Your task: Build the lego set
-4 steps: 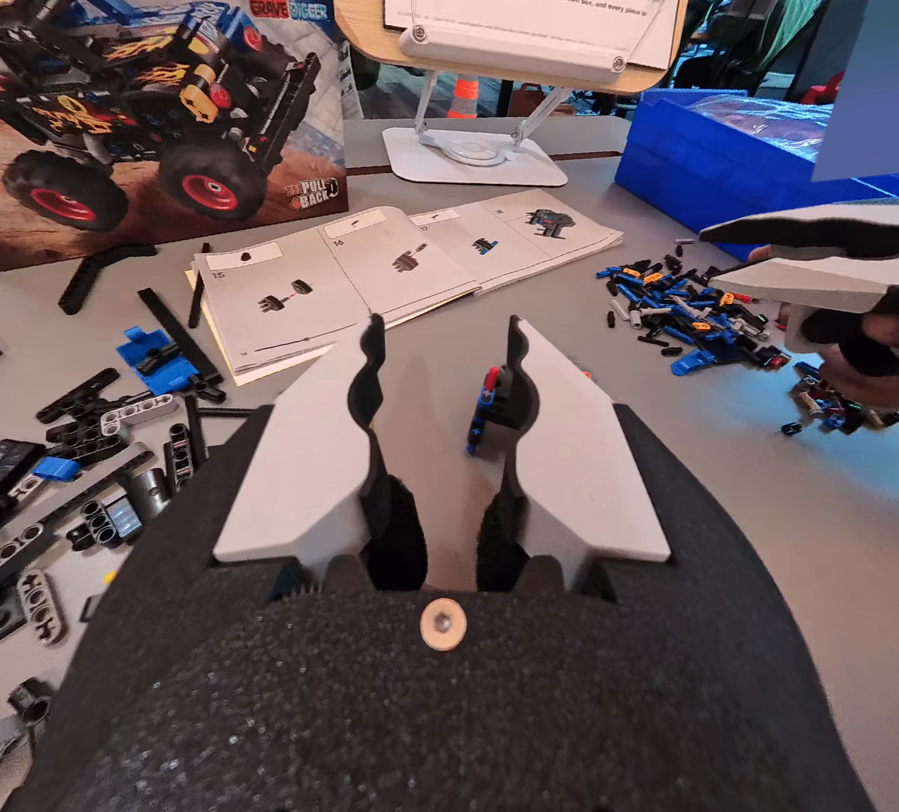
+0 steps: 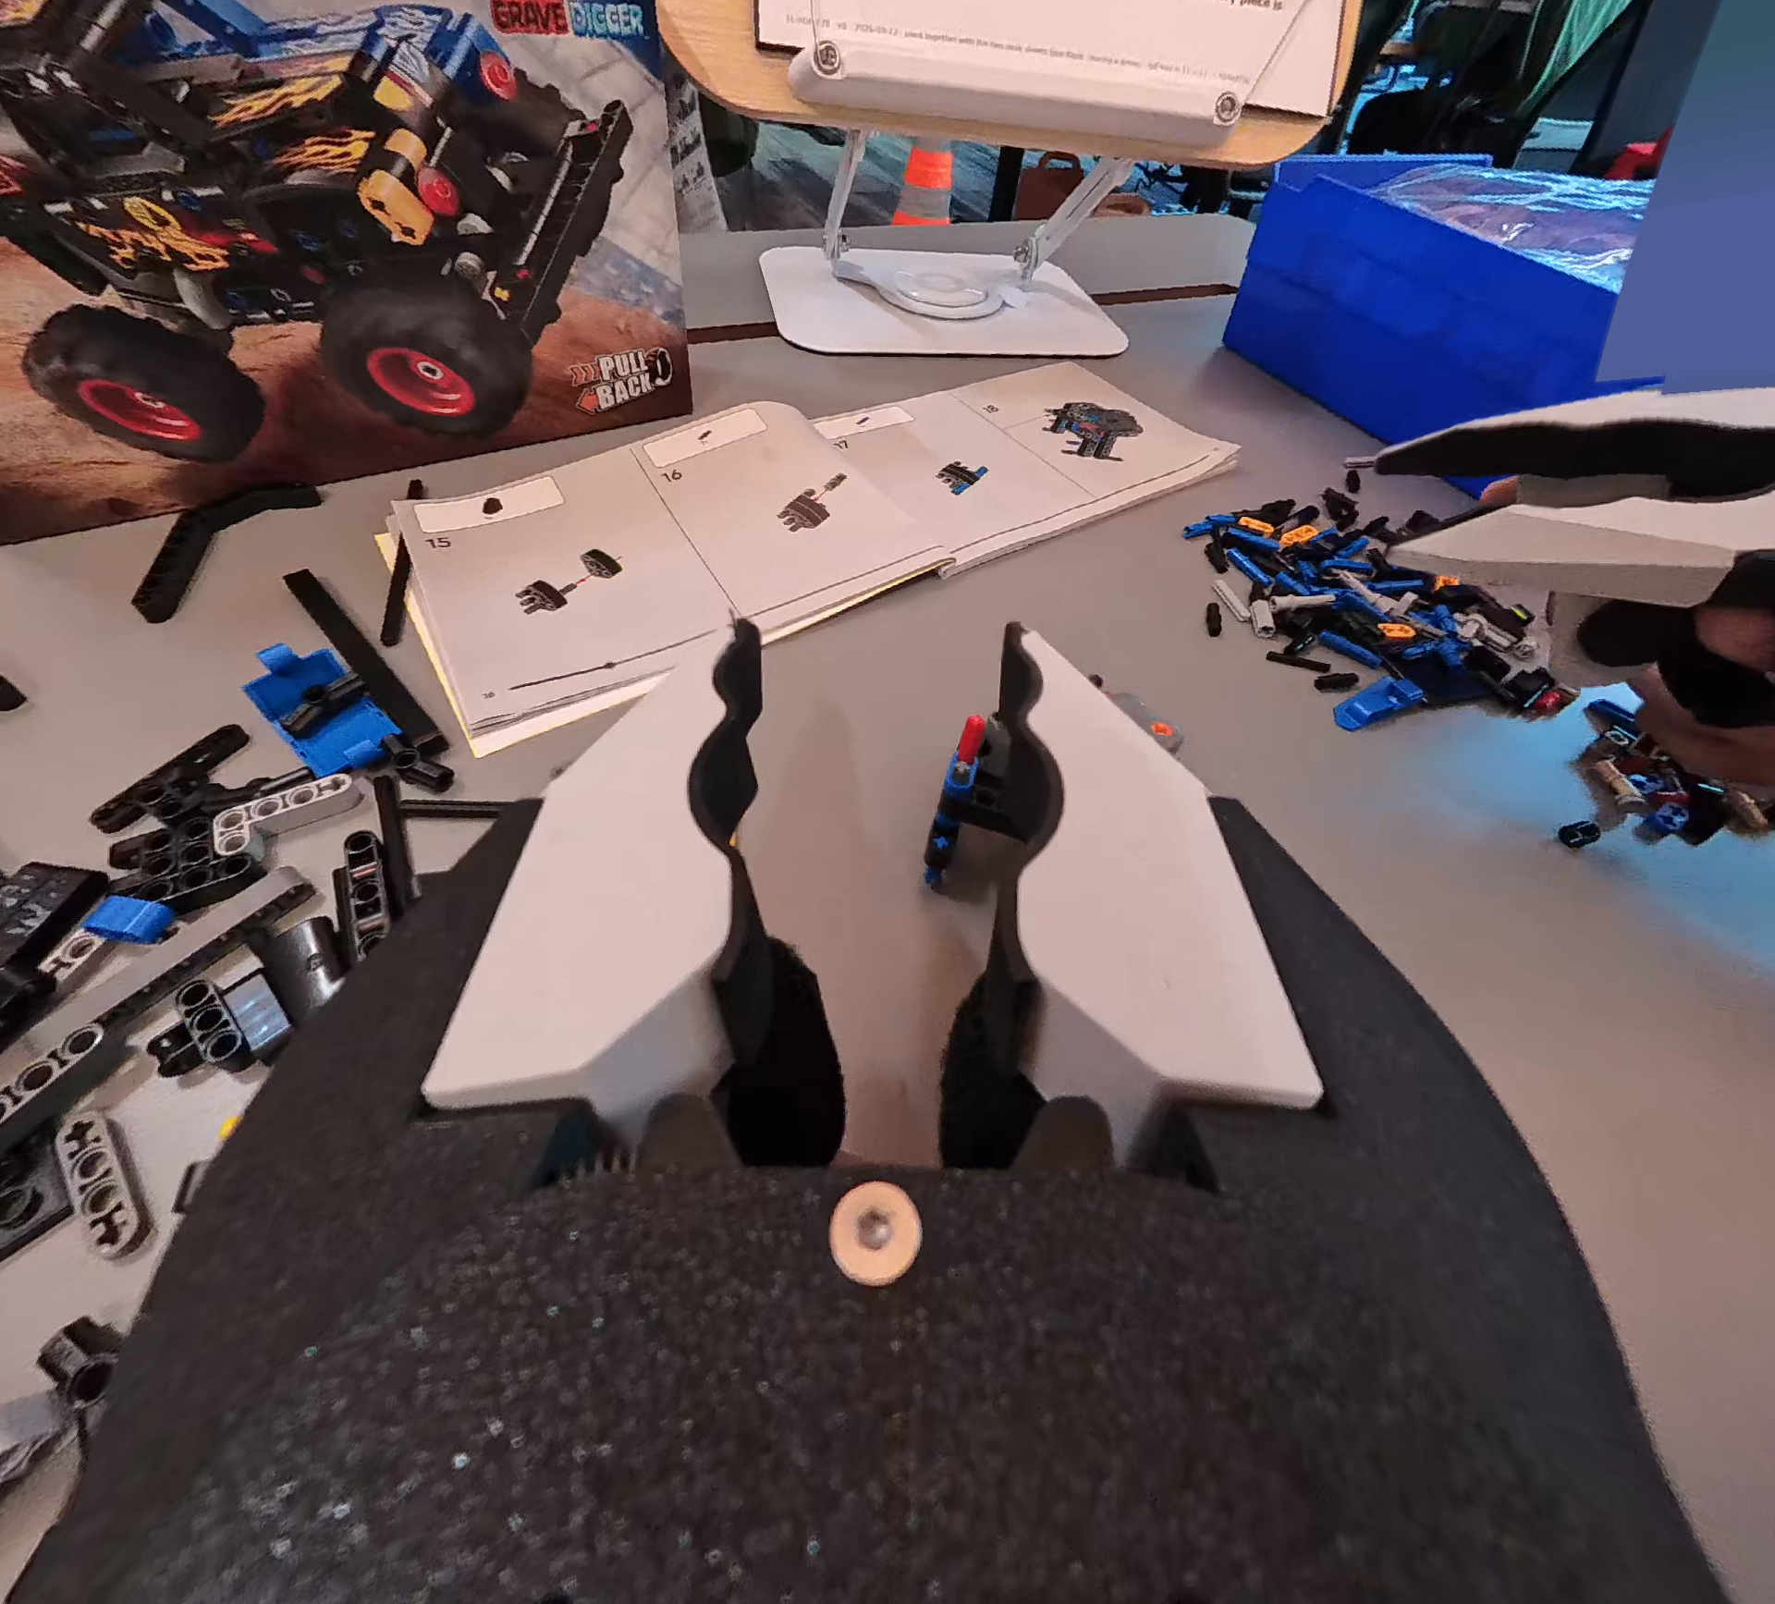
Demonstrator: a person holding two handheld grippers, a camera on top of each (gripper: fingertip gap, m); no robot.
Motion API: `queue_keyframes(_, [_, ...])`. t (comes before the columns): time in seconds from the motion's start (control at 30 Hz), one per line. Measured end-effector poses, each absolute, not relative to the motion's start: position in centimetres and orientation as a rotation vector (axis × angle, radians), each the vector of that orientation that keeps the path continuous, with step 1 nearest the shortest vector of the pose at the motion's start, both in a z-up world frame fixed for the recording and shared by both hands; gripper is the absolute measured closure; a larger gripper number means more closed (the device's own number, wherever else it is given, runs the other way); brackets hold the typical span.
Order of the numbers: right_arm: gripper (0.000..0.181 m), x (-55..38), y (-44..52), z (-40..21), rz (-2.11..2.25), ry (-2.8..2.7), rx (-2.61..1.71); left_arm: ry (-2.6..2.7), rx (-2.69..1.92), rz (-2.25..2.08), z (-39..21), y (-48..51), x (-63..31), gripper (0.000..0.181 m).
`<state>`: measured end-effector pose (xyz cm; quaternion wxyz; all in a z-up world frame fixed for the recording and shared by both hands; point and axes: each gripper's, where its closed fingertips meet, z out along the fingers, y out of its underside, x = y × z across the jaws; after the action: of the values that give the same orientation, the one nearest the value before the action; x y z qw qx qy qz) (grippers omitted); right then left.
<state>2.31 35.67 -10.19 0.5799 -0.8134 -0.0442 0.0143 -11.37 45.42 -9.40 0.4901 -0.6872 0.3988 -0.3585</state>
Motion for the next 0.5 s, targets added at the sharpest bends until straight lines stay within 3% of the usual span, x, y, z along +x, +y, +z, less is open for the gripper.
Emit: queue_keyframes(0.5, [0.151,5.4,35.0,-14.8,-0.032,-0.388,-2.28,1.133,-1.591,-0.968,-9.8,38.7,-11.9,0.148])
